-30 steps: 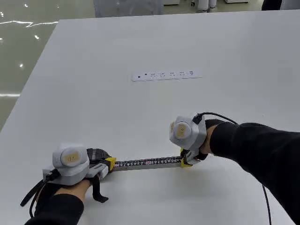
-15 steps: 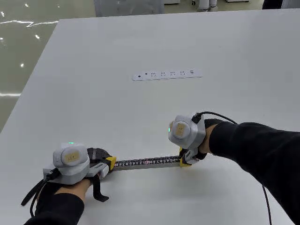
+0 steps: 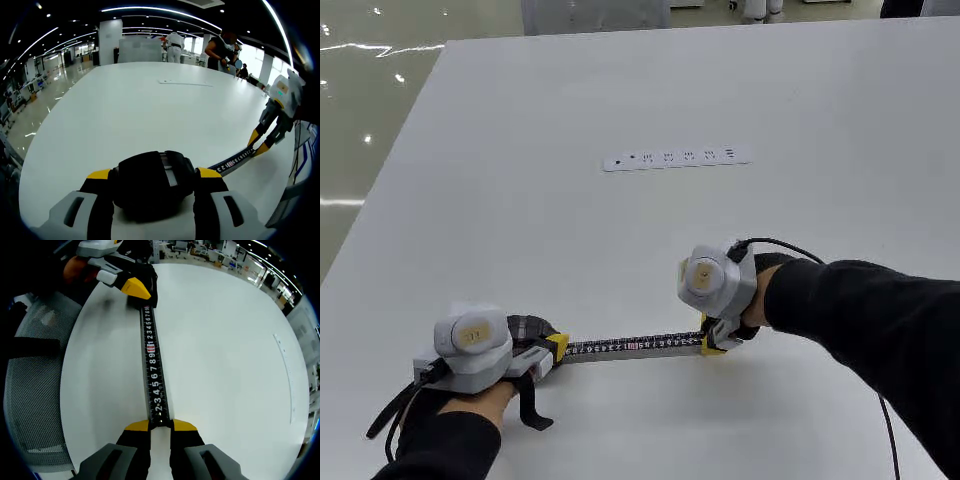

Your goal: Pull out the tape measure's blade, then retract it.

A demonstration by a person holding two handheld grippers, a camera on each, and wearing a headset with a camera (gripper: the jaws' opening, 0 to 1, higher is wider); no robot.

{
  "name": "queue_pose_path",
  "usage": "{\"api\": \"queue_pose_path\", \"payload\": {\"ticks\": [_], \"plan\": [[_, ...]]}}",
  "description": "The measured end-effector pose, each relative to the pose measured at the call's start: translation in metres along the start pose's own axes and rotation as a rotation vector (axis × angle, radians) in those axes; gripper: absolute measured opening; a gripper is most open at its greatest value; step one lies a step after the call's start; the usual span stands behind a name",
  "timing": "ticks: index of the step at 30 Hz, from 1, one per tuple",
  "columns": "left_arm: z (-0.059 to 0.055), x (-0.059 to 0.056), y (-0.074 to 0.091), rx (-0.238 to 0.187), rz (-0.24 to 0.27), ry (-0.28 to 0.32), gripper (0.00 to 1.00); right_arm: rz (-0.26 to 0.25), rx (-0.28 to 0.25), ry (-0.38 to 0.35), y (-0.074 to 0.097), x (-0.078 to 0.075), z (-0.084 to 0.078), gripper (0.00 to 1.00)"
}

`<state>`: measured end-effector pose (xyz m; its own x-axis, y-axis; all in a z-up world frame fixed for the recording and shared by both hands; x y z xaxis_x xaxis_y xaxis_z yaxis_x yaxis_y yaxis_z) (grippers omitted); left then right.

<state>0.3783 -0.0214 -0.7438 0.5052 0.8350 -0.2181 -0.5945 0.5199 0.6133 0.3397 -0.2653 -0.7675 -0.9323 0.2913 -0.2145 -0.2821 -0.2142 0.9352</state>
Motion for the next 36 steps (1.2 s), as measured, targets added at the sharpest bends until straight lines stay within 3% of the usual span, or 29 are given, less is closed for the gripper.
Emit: {"api": "queue_pose_path", "payload": {"ticks": [36], "plan": [[0.0013,0.001,-0.0009,0.004,-0.005,0.003,0.59,-0.003,0.013,-0.016,-0.0066,-0.0008,0.0098,0.09]]}}
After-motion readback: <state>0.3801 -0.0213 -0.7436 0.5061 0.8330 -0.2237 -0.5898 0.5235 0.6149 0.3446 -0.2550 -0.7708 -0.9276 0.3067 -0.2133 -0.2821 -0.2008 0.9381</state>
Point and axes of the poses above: the centre of the closed fingertips' face, and the gripper's own axes: y roughly backward along the fingers, x roughly to its left, z roughly out of its top, the point moved 3 cm from there along y, roughly backward along the fingers, and after that the axes turned 15 degrees about -z, right-handed, at the moved point
